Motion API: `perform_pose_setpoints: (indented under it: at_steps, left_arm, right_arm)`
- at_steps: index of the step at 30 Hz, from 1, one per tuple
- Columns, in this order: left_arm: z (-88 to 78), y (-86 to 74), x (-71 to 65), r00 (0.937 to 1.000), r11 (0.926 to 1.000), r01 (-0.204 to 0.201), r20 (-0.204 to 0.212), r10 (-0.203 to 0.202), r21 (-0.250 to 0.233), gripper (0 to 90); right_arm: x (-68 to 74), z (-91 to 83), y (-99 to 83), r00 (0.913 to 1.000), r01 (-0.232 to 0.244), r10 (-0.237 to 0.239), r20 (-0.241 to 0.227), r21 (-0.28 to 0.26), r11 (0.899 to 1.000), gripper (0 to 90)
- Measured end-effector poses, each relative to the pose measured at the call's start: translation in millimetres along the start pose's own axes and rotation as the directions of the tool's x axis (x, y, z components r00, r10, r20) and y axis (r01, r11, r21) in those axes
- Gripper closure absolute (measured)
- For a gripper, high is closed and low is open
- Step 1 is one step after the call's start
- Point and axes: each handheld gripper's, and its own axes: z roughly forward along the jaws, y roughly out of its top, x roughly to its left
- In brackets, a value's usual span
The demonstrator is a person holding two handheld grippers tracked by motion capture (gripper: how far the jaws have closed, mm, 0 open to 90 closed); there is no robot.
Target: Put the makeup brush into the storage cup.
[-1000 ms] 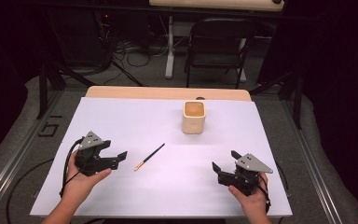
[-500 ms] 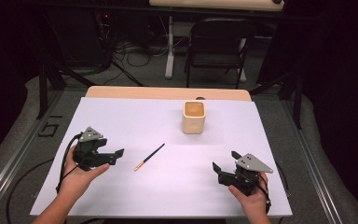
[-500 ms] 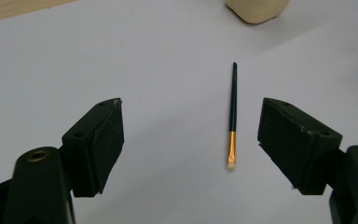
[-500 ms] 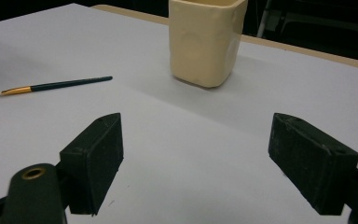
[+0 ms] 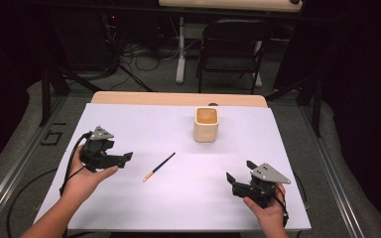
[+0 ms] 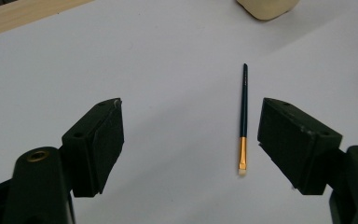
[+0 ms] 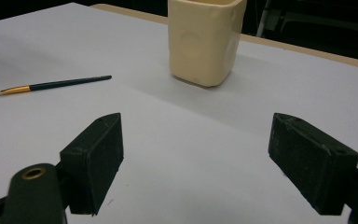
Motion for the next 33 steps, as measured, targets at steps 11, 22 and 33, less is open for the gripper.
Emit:
perform_pose_setpoints:
  at_steps: [11, 22, 33]
  left_arm:
    - [2.7, 15.9, -1.2, 0.9997, 0.9995, -0.016, -0.021, 0.016, 0.028, 22.8]
    - [8.8, 22.8, -1.3, 0.9999, 0.998, 0.005, -0.011, -0.004, 0.063, 22.9]
    - [19.2, 32.0, -2.1, 0.9994, 0.9921, 0.036, -0.006, -0.035, 0.121, 23.3]
  right_arm:
    - [-0.3, -0.9, 0.0, 1.0, 0.001, -0.001, 0.002, 0.002, 1.0, 17.8]
    - [-0.4, -0.7, -0.2, 1.0, 0.0, -0.001, 0.002, 0.001, 1.0, 17.8]
    - [0.1, -0.8, -0.4, 1.0, 0.0, 0.0, -0.003, 0.014, 1.0, 17.8]
